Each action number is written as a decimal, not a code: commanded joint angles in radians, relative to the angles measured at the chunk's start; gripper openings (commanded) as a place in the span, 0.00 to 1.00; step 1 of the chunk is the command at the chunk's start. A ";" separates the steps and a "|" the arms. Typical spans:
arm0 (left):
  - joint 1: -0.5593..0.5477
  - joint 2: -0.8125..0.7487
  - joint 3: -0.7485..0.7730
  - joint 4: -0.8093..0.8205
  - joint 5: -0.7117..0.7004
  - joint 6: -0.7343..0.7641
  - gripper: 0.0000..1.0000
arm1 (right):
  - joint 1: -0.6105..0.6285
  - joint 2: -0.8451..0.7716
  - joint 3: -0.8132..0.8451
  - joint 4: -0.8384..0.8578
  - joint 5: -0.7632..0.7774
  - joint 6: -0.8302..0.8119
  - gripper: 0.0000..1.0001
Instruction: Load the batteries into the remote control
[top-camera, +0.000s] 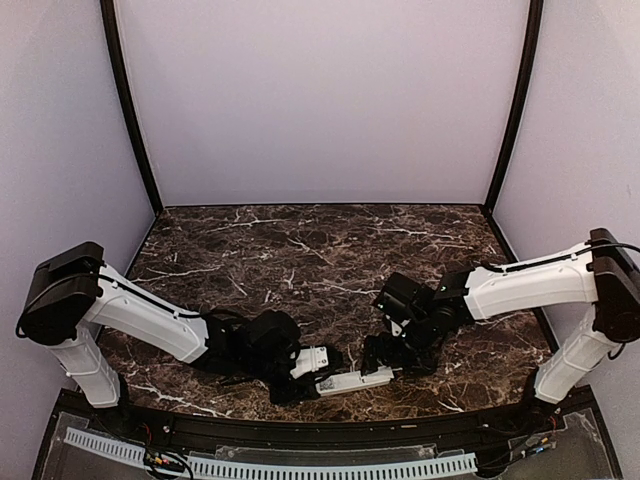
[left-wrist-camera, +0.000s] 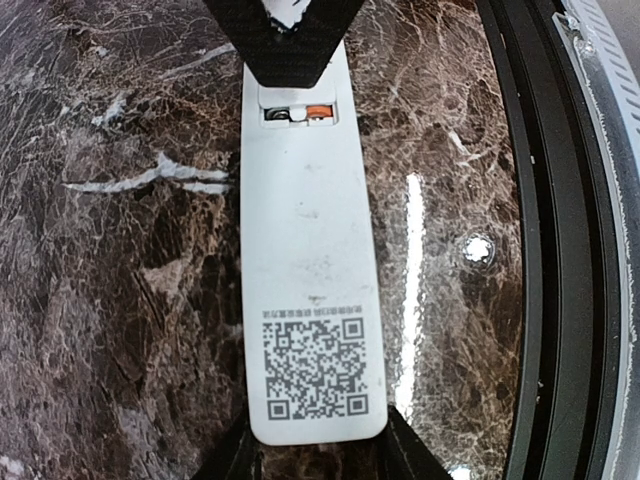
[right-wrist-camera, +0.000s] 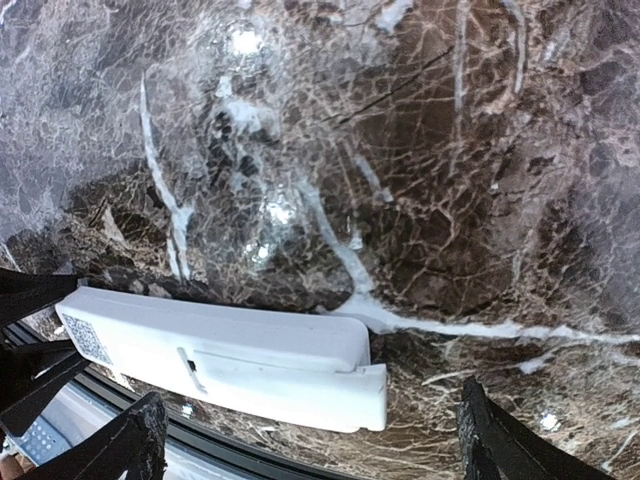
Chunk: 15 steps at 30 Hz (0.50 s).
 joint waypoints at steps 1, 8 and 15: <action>0.001 0.009 -0.021 -0.009 0.023 -0.004 0.38 | 0.007 0.052 0.041 -0.001 0.031 -0.022 0.97; 0.001 0.012 -0.018 -0.010 0.022 -0.010 0.38 | 0.021 0.096 0.088 0.009 0.025 -0.075 0.97; 0.001 0.012 -0.020 -0.008 0.022 -0.009 0.37 | 0.061 0.139 0.124 -0.001 0.025 -0.050 0.97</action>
